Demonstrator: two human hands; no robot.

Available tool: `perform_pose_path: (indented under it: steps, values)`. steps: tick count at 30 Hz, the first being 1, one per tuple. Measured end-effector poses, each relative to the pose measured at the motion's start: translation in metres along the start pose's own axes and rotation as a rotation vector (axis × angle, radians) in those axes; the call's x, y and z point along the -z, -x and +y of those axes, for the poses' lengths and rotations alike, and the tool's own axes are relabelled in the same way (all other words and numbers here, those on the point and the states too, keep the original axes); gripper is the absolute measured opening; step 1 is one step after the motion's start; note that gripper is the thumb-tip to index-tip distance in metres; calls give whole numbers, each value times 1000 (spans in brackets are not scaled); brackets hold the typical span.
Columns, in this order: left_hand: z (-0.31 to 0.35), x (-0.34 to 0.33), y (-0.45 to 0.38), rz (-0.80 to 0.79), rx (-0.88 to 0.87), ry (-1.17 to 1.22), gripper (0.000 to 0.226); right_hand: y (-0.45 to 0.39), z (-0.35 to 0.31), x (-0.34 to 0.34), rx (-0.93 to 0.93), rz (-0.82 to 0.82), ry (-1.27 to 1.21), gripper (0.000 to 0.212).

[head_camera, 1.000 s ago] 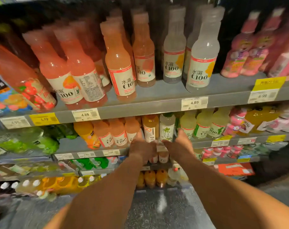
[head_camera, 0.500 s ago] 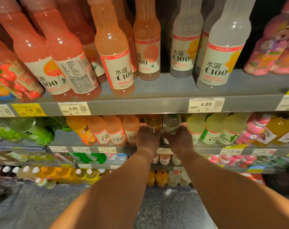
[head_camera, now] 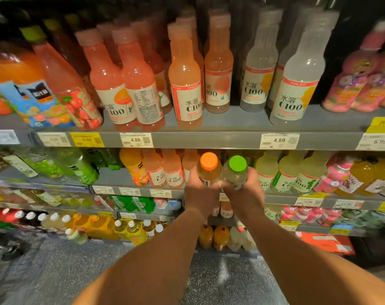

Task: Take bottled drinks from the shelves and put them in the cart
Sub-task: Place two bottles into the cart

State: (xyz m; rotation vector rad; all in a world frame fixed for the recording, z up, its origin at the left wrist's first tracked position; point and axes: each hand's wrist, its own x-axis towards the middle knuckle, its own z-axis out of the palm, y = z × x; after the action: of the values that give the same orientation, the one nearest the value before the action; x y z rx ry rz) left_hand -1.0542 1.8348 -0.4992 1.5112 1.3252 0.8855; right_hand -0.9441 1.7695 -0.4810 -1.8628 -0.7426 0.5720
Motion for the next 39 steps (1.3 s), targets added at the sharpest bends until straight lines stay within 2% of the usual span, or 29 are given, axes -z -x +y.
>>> perform_pose_path:
  steps: [4, 8, 13, 19, 24, 28, 32, 39]
  values:
    - [9, 61, 21, 8, -24, -79, 71, 44, -39, -13, 90, -77, 88, 70]
    - [3, 159, 43, 35, -41, -133, 66, 98, -82, -53, 238, -153, 210, 72]
    - [-11, 319, 80, 180, 0, -133, 61, 191, -148, -143, 381, -284, 176, 71]
    - [-40, 525, 151, 416, 31, -145, 83, 317, -228, -277, 552, -520, 124, 70]
    - [-69, 664, 205, 665, 116, -236, 48, 412, -283, -379, 639, -731, 69, 61]
    - [-96, 752, 230, 841, 185, -193, 55, 467, -314, -452, 731, -856, 49, 70]
    - [-130, 822, 229, 949, 253, -141, 66, 496, -334, -530, 768, -940, 73, 61]
    - [-179, 921, 148, 1040, 329, -78, 57, 493, -384, -689, 781, -1093, 75, 59]
